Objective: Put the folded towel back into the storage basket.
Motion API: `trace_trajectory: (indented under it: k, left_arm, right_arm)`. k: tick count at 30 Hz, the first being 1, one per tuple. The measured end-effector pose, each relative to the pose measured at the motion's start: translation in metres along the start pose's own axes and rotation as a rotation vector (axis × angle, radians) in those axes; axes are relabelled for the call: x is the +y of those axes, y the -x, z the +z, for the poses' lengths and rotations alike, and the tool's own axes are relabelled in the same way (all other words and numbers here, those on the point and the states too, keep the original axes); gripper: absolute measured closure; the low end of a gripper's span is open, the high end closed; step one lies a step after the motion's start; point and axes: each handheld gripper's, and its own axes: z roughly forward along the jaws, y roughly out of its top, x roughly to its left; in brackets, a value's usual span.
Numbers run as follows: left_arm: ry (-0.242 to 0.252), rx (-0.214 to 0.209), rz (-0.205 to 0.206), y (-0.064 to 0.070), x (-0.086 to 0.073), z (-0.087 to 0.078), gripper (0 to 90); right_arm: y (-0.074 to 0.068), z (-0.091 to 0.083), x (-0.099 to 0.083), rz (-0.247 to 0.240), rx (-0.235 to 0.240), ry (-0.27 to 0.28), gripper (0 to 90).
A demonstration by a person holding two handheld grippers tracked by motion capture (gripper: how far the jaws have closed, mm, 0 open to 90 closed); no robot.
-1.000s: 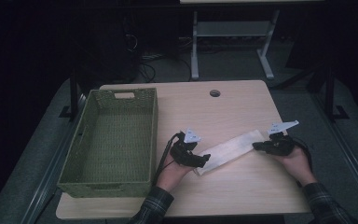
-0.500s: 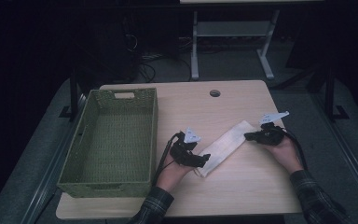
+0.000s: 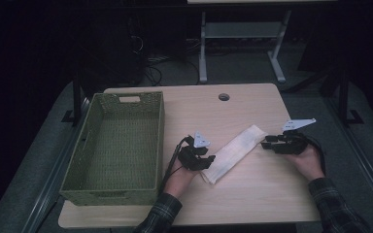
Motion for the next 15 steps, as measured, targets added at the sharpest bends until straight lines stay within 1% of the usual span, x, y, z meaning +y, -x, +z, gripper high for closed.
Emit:
trace_trajectory:
  k: [1, 2, 4, 5, 6, 7, 8, 9, 12, 15]
  left_arm:
    - [-0.014, 0.010, 0.004, -0.001, 0.000, 0.002, 68.5]
    - [-0.018, 0.013, 0.002, -0.002, -0.001, 0.004, 73.4]
    - [-0.040, 0.036, 0.001, -0.004, -0.002, 0.007, 80.1]
    - [-0.050, 0.051, -0.003, -0.006, -0.003, 0.009, 82.6]
    - [-0.060, 0.056, -0.003, -0.007, -0.003, 0.011, 85.0]
    - [-0.076, 0.062, -0.007, -0.009, -0.004, 0.013, 86.7]
    - [-0.088, 0.073, -0.012, -0.010, -0.005, 0.014, 88.1]
    - [-0.100, 0.079, -0.014, -0.011, -0.006, 0.016, 88.2]
    - [-0.121, 0.066, -0.017, -0.012, -0.007, 0.020, 89.4]
    - [-0.126, 0.039, -0.010, -0.010, -0.008, 0.021, 89.5]
  right_arm:
    - [0.000, -0.002, 0.000, 0.003, -0.005, 0.001, 51.3]
    - [-0.001, -0.003, 0.000, 0.010, -0.006, 0.005, 48.2]
    - [-0.002, -0.006, -0.001, 0.011, -0.010, 0.007, 45.5]
    - [-0.002, -0.006, -0.002, 0.005, -0.008, 0.008, 44.6]
    - [-0.003, -0.007, -0.003, 0.013, -0.007, 0.004, 43.6]
    - [-0.003, -0.007, -0.003, 0.006, -0.009, 0.006, 43.3]
    - [-0.004, -0.007, -0.003, 0.012, -0.010, 0.005, 42.7]
    - [-0.004, -0.007, -0.003, 0.006, -0.009, 0.007, 42.1]
    - [-0.005, -0.006, -0.003, 0.003, -0.006, 0.009, 41.2]
    - [-0.006, -0.004, -0.003, 0.002, 0.002, 0.005, 40.6]
